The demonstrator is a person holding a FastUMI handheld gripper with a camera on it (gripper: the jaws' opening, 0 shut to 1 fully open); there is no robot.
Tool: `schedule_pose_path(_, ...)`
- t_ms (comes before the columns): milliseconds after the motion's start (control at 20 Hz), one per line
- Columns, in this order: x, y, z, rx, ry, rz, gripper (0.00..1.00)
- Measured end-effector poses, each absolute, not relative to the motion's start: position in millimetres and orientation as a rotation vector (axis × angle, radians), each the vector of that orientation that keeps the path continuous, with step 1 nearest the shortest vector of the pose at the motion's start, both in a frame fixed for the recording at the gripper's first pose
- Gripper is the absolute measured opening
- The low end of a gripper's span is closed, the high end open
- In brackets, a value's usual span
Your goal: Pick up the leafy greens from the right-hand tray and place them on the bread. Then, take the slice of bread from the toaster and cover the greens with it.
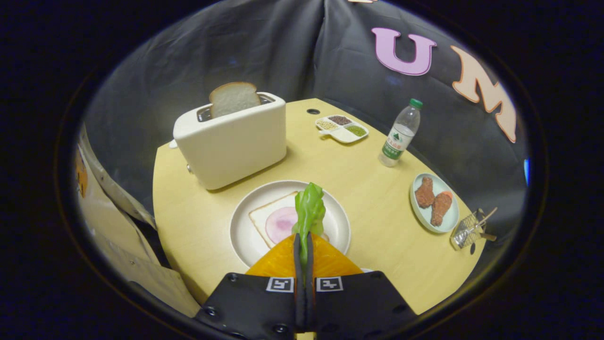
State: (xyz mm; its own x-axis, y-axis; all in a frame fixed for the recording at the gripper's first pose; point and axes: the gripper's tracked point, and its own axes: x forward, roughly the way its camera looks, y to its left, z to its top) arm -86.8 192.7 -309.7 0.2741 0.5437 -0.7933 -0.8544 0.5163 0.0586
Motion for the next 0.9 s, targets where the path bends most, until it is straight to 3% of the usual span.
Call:
schedule_pose_path(750,-103.2,260.2,-335.5,-0.408,0.919,1.076,0.07)
schedule_pose_path(850,-100.6,255.0,-340.5,-0.422,0.938,1.061,0.22)
schedule_pose_path(900,-97.1,254.8,-345.3,-0.424,0.939,1.049,0.23)
